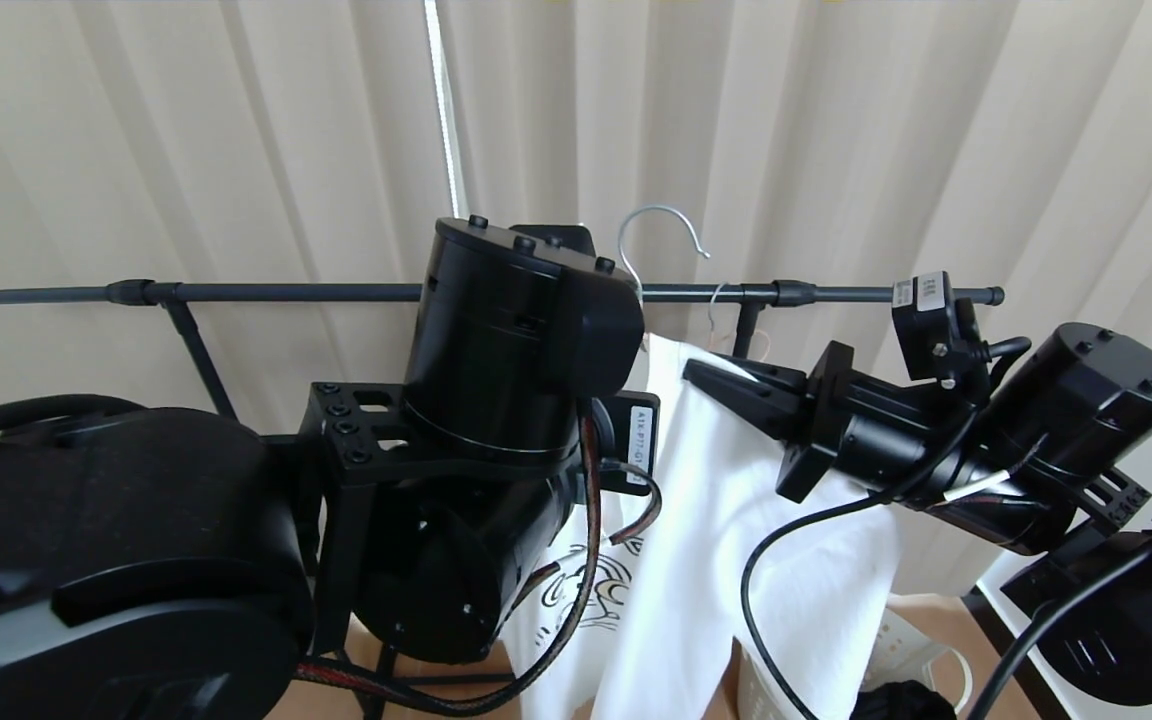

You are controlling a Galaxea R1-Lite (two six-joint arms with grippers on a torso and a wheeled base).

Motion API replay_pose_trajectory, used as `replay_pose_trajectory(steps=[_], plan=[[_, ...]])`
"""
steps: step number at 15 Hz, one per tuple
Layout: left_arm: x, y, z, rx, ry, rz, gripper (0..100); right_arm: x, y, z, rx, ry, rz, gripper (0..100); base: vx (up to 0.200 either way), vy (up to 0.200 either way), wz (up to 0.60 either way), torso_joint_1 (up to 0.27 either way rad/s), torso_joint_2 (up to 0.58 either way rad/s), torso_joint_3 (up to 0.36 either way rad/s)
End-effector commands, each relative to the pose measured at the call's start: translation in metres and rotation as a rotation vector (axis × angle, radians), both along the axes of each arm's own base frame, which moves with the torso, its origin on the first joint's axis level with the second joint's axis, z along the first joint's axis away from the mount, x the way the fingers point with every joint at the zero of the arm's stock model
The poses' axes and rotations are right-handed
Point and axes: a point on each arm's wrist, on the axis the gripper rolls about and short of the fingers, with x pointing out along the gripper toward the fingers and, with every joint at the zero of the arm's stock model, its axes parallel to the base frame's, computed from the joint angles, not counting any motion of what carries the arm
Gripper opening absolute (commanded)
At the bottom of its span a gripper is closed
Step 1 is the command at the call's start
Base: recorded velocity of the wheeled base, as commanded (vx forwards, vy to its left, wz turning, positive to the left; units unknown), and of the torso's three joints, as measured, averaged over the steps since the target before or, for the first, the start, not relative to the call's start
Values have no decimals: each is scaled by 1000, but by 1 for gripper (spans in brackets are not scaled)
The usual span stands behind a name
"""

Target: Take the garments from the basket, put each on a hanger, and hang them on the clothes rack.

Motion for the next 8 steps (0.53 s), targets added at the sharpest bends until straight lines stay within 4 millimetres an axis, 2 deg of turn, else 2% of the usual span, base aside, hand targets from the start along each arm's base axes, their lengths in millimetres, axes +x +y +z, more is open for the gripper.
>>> replay_pose_trajectory(steps=[1,8], plan=[[3,-3,-4,-1,-1,2,0,-1,0,0,0,2,2,0,0,0,0,0,0,0],[7,-10,-11,10,2,1,0,-3,-1,3,16,-31,3,0,0,0,0,0,0,0]])
